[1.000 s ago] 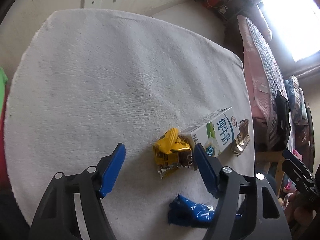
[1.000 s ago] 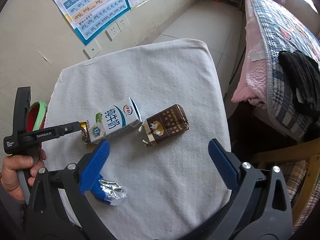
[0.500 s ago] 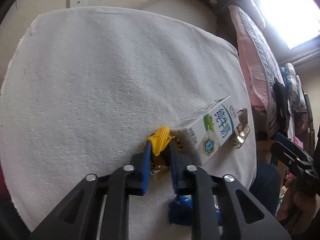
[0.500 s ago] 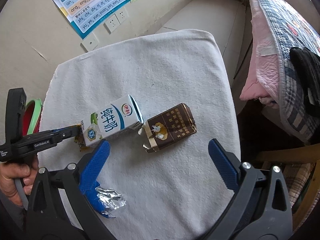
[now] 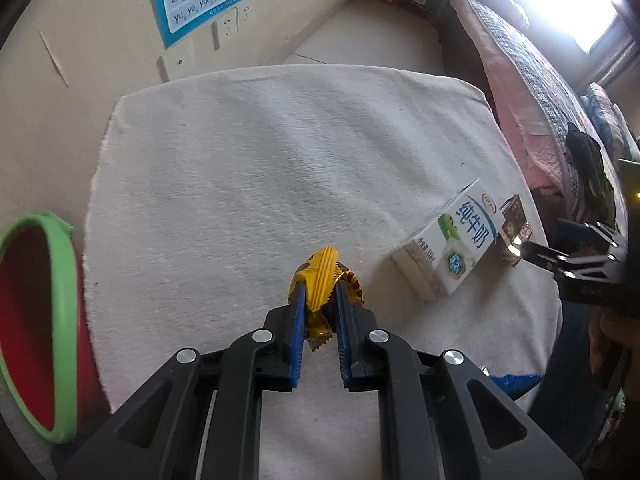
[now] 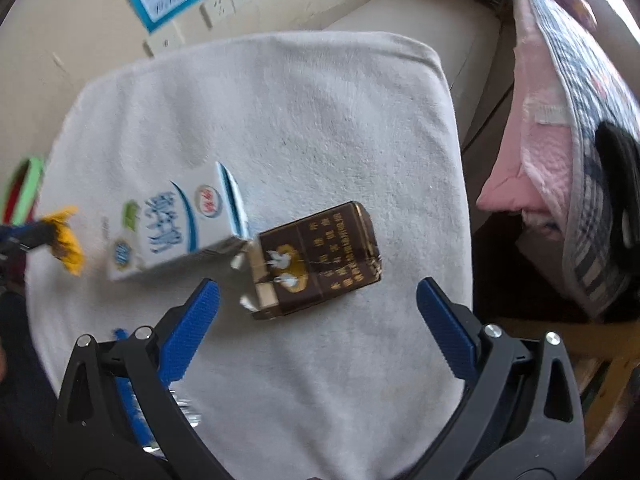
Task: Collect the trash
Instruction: 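Grasp the small gold wrapper with the left gripper while the right gripper grasps the brown cigarette box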
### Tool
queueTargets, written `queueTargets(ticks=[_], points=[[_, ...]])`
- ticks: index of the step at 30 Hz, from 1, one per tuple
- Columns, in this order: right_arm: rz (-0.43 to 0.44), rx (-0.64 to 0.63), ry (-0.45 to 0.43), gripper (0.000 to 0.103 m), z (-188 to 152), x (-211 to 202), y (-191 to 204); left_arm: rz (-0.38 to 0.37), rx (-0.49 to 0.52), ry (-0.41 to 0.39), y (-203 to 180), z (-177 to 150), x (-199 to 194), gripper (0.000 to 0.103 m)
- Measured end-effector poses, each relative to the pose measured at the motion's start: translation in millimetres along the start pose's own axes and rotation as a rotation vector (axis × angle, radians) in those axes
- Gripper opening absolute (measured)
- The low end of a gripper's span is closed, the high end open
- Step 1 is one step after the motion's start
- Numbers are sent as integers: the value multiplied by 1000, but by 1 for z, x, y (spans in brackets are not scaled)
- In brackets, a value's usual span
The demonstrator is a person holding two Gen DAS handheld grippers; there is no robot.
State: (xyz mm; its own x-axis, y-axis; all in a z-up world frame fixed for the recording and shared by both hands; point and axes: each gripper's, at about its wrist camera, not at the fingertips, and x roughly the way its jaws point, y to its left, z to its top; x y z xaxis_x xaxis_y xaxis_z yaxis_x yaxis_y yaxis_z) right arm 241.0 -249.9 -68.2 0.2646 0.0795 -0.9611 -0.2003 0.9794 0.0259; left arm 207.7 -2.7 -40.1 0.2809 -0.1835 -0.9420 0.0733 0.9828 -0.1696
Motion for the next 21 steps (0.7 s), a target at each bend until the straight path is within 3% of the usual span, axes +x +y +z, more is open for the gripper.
queueTargets(ticks=[10, 11, 12, 13, 21], points=[[-53, -167, 86, 97, 13, 40, 10, 2, -1, -17, 3, -1, -12, 12], [-41, -169, 86, 94, 13, 42, 9, 3, -1, -19, 2, 0, -12, 12], [-23, -167, 87, 85, 13, 43, 8, 5, 0, -20, 2, 0, -13, 12], [-9, -163, 92, 84, 11, 44, 7, 5, 0, -22, 3, 0, -14, 12], [27, -150, 40, 81, 2, 13, 3, 10, 5, -40, 0, -2, -24, 12]])
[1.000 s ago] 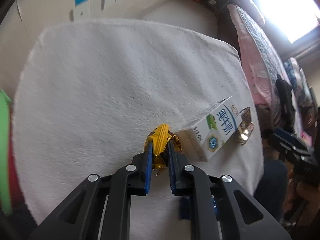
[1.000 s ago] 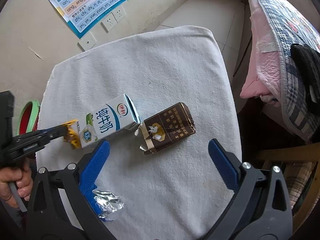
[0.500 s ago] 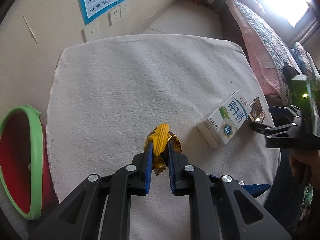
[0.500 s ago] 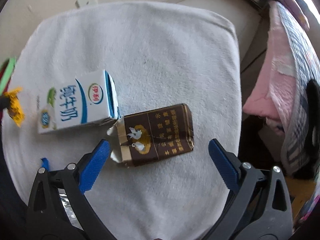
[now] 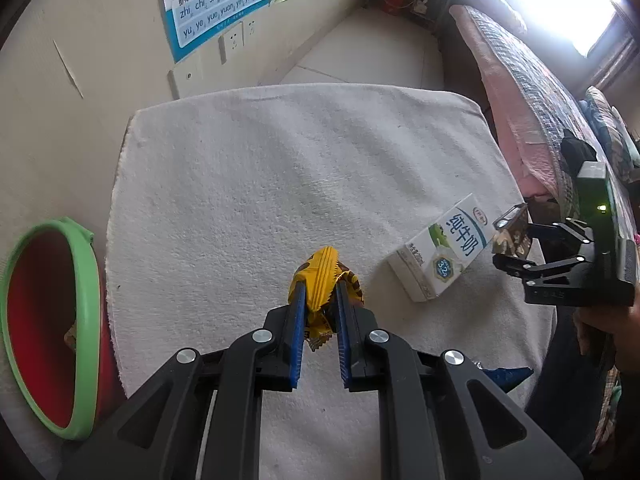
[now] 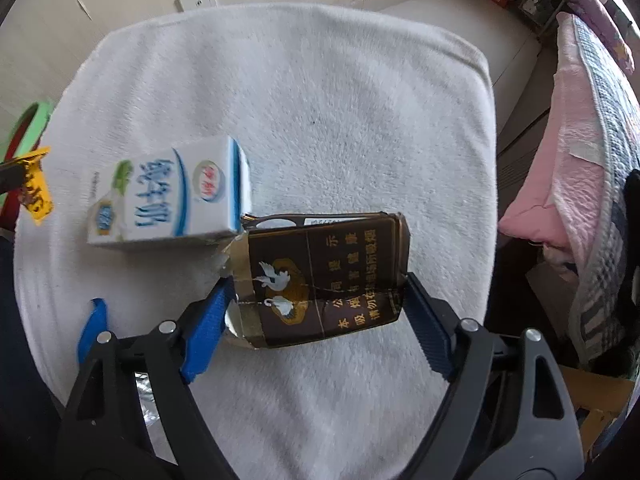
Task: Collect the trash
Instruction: 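Grasp the small gold wrapper with the left gripper while the right gripper grasps the brown cigarette box, then carry the gold wrapper and brown cigarette box over the red bucket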
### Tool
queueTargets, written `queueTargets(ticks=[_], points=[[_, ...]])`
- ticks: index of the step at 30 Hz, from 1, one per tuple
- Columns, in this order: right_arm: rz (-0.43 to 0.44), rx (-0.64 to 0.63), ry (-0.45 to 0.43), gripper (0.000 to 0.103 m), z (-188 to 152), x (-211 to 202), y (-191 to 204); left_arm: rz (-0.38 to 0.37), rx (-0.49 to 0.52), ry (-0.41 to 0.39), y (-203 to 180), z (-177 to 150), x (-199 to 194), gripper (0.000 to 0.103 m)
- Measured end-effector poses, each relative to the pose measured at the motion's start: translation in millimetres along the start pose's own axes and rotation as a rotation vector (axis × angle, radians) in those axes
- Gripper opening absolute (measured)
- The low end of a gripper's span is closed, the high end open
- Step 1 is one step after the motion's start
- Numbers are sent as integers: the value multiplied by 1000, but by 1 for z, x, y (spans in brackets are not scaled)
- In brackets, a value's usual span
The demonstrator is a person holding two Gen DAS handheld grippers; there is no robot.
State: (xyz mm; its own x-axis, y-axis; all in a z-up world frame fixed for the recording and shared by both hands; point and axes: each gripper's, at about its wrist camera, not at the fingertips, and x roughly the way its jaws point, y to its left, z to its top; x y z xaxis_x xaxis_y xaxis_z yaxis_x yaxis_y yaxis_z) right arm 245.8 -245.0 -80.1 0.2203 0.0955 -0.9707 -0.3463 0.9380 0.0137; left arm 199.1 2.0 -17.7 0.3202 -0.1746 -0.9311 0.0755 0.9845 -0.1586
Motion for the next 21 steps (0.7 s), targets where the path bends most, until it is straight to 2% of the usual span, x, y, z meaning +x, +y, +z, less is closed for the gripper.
queueTargets(ticks=[11, 21], points=[[-3, 39, -149, 81, -12, -79, 4, 1, -9, -53, 1, -10, -28, 12], [23, 5, -267, 81, 4, -125, 43, 22, -42, -115, 19, -19, -60, 12]])
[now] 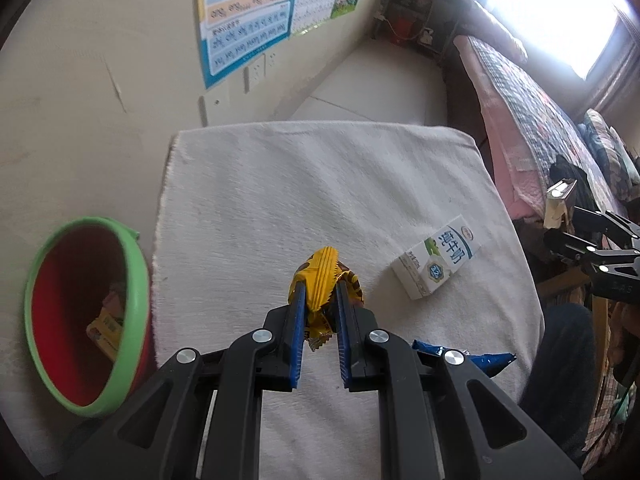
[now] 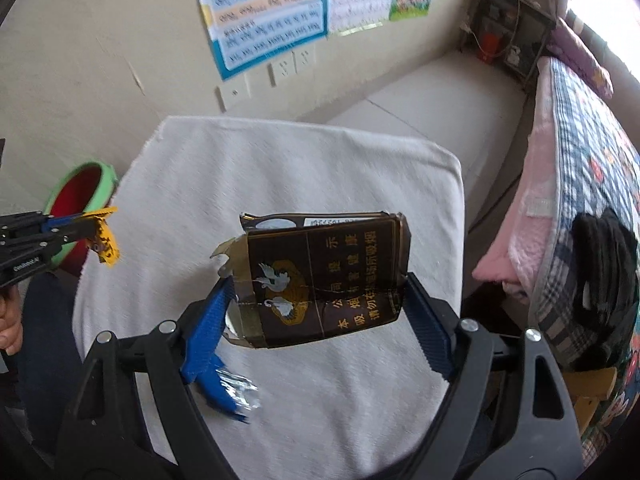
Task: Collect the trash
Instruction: 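Carry the gold wrapper and brown cigarette box over the red bucket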
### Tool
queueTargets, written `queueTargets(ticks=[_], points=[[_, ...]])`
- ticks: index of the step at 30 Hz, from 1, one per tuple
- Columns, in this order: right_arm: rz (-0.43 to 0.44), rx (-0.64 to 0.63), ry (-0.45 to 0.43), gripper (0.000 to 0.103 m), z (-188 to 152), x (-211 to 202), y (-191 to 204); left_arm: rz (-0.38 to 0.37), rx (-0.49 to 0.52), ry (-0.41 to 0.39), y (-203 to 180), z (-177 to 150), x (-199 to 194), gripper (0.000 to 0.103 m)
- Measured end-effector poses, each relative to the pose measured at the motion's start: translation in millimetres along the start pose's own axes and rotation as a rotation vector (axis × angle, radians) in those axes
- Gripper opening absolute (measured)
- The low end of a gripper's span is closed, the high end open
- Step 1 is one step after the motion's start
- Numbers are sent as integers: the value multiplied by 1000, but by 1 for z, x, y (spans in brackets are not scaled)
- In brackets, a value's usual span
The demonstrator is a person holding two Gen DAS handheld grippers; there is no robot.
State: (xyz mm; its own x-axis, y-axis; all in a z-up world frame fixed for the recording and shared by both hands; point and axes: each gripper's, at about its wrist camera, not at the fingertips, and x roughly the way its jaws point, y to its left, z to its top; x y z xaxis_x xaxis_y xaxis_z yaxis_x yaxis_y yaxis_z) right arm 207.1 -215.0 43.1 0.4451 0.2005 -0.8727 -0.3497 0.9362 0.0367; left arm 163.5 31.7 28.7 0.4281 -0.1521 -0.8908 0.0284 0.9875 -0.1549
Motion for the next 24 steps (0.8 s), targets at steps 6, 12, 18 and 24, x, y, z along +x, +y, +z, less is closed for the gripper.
queueTargets(ticks=[6, 12, 18, 24], points=[[27, -36, -57, 81, 16, -19, 32, 18, -36, -42, 23, 0, -20, 12], [72, -81, -104, 81, 38, -30, 76, 39, -82, -80, 53, -1, -39, 12], [128, -149, -141, 81, 56, -37, 126, 62, -140, -123, 84, -2, -60, 12], [179, -224, -151, 81, 70, -35, 176, 93, -212, -151, 125, -10, -78, 12]])
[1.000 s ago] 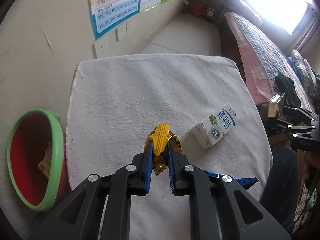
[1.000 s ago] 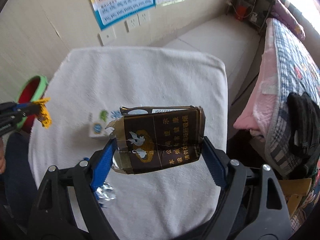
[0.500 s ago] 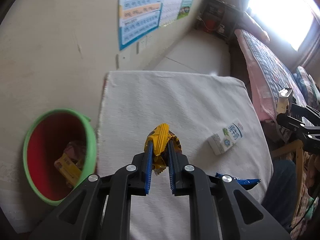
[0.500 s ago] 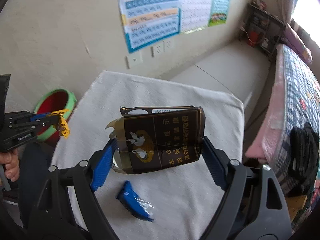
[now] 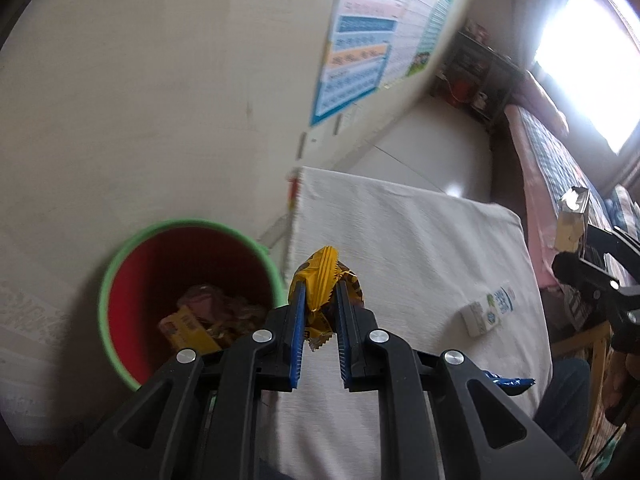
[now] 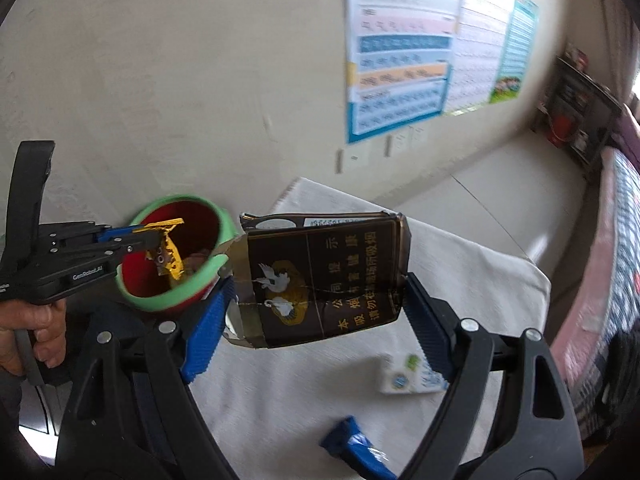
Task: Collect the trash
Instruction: 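Carry the gold wrapper and brown cigarette box over the red bucket, then open both grippers to drop the items into the bucket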
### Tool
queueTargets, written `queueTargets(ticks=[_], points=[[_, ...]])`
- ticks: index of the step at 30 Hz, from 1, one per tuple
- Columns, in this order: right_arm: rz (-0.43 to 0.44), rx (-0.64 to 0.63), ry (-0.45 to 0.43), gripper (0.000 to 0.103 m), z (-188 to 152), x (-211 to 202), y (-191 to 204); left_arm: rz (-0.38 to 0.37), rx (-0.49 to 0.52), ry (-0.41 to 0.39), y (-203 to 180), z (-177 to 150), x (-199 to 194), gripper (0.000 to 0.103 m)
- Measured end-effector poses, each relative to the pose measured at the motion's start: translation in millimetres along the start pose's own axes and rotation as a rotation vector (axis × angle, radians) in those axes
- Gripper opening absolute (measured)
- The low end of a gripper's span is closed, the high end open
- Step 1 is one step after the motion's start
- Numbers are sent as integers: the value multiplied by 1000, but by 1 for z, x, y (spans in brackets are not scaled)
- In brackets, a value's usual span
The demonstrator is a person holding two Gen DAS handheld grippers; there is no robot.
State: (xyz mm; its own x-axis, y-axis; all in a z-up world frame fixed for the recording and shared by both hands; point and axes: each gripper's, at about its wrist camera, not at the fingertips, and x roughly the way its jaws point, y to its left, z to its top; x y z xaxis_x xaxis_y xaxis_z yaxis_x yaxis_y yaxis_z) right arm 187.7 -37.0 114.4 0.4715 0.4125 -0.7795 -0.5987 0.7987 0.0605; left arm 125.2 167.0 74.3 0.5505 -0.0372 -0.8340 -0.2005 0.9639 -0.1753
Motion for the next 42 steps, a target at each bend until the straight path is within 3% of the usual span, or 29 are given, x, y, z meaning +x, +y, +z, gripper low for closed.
queueTargets(ticks=[10, 20, 30, 34, 35, 36, 38, 42], points=[[120, -110, 7, 81, 31, 40, 75, 62, -95, -17, 76, -5, -21, 12], [214, -222, 68, 82, 45, 95, 150, 59, -191, -16, 144, -15, -36, 12], [243, -300, 143, 82, 44, 137, 193, 37, -237, -7, 178, -16, -30, 12], [246, -333, 156, 90, 45, 145, 203, 20, -252, -7, 185, -12, -25, 15], [240, -340, 155, 93, 44, 145, 204, 19, -259, -5, 187, -11, -23, 26], [232, -344, 153, 95, 44, 146, 205, 22, -263, -8, 188, -10, -22, 43], [226, -345, 158, 96, 42, 147, 205, 23, -274, -21, 189, -10, -22, 58], [213, -329, 163, 97, 39, 144, 194, 6, -278, -26, 185, -9, -20, 69]])
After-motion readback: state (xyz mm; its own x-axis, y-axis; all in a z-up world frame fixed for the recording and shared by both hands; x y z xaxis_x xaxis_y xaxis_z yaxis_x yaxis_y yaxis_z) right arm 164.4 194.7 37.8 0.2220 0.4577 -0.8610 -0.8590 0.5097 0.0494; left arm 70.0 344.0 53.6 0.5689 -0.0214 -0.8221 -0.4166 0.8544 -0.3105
